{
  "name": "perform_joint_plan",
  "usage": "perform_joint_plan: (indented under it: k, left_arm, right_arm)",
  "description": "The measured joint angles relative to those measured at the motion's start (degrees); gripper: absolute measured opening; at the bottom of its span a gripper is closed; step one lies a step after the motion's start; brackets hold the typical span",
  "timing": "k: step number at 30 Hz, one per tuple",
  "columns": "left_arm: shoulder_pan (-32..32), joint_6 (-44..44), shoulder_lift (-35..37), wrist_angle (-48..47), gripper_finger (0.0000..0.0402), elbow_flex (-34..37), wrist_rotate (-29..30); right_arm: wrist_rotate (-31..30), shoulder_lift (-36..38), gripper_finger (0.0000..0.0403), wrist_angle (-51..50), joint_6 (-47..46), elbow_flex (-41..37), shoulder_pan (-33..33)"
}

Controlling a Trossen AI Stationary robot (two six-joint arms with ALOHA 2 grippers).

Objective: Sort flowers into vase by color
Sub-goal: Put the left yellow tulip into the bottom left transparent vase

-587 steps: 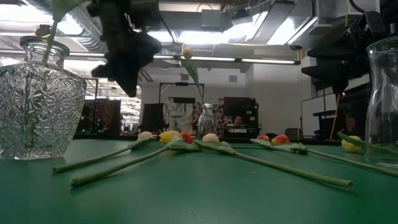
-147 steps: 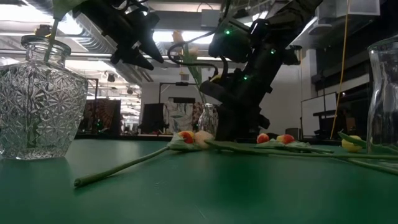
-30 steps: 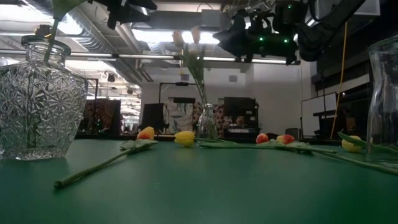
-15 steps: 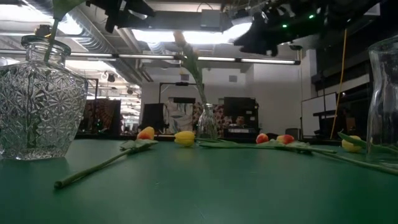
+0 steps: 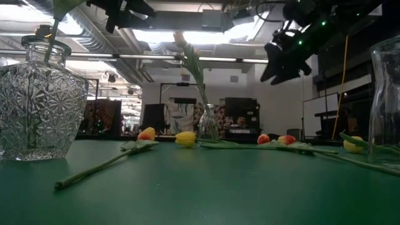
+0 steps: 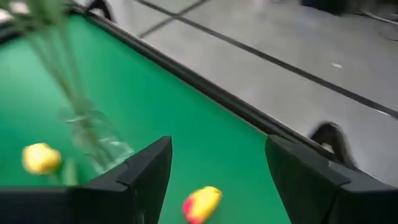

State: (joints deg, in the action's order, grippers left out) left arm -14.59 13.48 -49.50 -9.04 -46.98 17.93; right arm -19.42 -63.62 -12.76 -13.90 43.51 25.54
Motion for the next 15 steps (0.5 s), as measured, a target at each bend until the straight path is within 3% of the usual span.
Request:
perform_joint_plan:
  k: [3,15]
  left_arm:
    - [0.0,0.1,0.0,-0.8,0.0217,0.0,0.0]
    - [0.0,1.5,0.0,-2.3,0.0217,0.0,0.0]
  right_arm:
    - [-3.1,-0.3,0.0257,-3.6,-2.4,0.0,0.0]
    - [-2.6,-0.3,0.0257,-17.5,-7.8,0.0,0.0]
